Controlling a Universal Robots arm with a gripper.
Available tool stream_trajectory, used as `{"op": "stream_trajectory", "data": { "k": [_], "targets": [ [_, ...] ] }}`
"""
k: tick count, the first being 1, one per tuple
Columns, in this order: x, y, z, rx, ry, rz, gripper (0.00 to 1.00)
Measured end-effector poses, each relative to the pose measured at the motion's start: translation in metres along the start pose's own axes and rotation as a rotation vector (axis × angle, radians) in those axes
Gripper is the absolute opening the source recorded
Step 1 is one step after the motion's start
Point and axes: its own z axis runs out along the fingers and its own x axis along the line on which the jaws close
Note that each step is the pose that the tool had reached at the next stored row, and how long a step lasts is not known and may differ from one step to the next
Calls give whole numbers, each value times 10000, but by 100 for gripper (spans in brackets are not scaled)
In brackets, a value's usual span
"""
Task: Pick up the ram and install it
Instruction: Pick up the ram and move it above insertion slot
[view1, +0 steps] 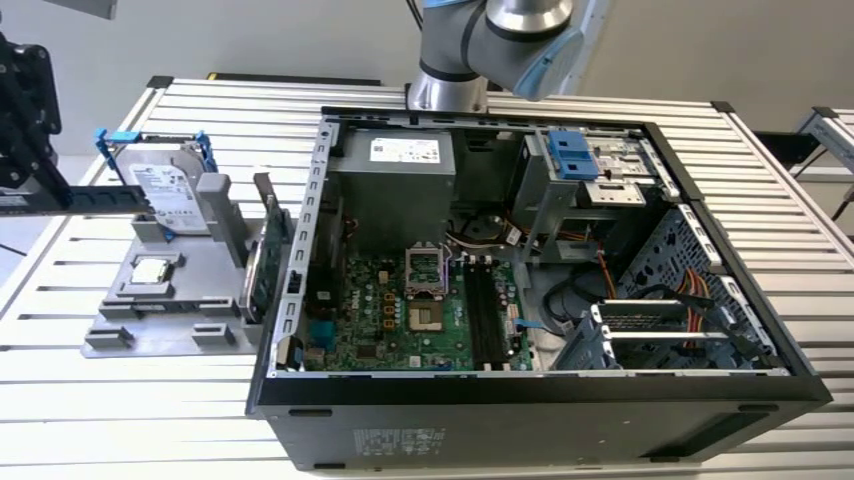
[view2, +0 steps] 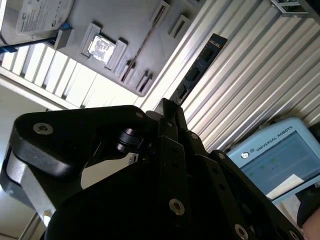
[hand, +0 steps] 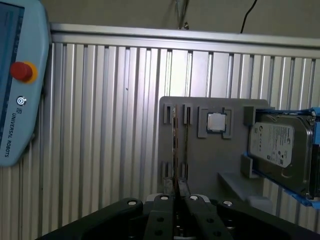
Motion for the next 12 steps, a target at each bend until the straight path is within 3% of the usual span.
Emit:
{"op": "stream_trajectory", "data": {
  "k": [12],
  "targets": [
    [6,-117,1,1,-1,0,0]
  ]
}}
